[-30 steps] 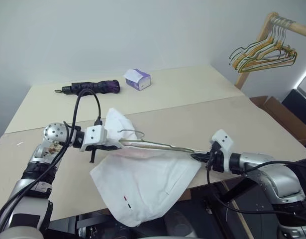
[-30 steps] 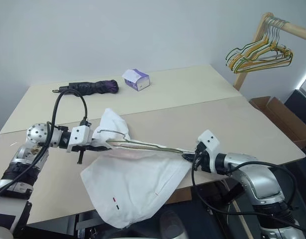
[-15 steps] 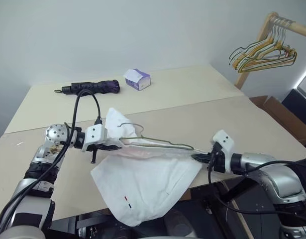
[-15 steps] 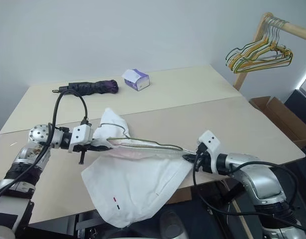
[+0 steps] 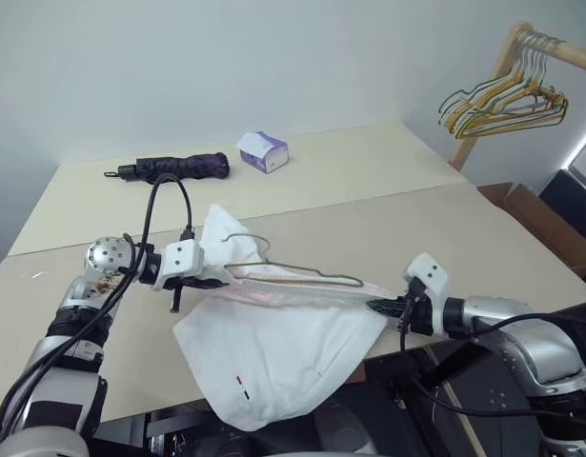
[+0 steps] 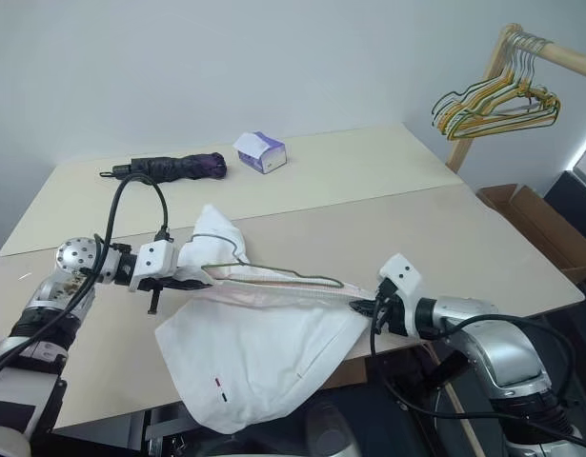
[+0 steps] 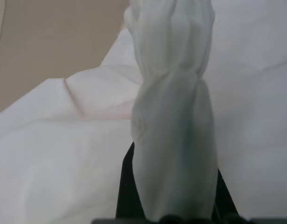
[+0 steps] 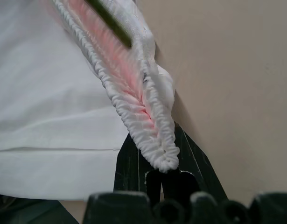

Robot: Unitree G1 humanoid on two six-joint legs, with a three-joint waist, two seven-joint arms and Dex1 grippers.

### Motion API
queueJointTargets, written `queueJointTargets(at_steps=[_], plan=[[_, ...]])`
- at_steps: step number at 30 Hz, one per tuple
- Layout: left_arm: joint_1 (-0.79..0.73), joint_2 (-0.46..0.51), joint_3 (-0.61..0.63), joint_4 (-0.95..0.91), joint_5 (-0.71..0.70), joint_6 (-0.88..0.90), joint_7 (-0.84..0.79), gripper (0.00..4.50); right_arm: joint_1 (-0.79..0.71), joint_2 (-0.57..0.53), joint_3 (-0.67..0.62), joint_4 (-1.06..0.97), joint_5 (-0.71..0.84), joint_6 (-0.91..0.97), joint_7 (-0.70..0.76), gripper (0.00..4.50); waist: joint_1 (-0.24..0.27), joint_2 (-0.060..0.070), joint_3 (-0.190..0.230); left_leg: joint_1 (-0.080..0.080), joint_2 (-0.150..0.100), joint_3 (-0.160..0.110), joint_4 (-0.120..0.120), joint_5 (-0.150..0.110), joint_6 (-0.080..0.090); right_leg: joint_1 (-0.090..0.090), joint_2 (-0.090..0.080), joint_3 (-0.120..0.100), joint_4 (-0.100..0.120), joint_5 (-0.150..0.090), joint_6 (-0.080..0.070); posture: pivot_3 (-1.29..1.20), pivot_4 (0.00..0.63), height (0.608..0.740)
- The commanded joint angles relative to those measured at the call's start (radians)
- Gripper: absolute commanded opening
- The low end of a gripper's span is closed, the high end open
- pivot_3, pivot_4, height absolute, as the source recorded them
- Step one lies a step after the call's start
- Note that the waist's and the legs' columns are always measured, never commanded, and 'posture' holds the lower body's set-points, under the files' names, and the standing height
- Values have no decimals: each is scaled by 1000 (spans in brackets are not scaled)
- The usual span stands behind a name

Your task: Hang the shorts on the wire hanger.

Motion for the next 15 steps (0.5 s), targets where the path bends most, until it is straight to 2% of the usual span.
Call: queueJointTargets(at_steps=[1, 9, 15], plan=[[11, 80, 9, 33, 64, -39, 8, 0, -22, -47, -58, 14, -15, 4, -9, 35, 0, 0, 0, 0, 0, 0, 0, 0, 0, 0, 0, 0, 0, 0, 0, -389, 0, 740], [-40, 108, -59, 134, 231, -130, 151, 0, -27, -71, -49, 14, -19, -8, 15, 35, 2, 0, 0, 0, 0, 0, 0, 0, 0, 0, 0, 0, 0, 0, 0, -389, 0, 740], [-78, 69, -67, 175, 223, -121, 201, 0, -75, -69, -36, -66, -6, 0, 7, 35, 0, 0, 0, 0, 0, 0, 0, 0, 0, 0, 0, 0, 0, 0, 0, -387, 0, 740]])
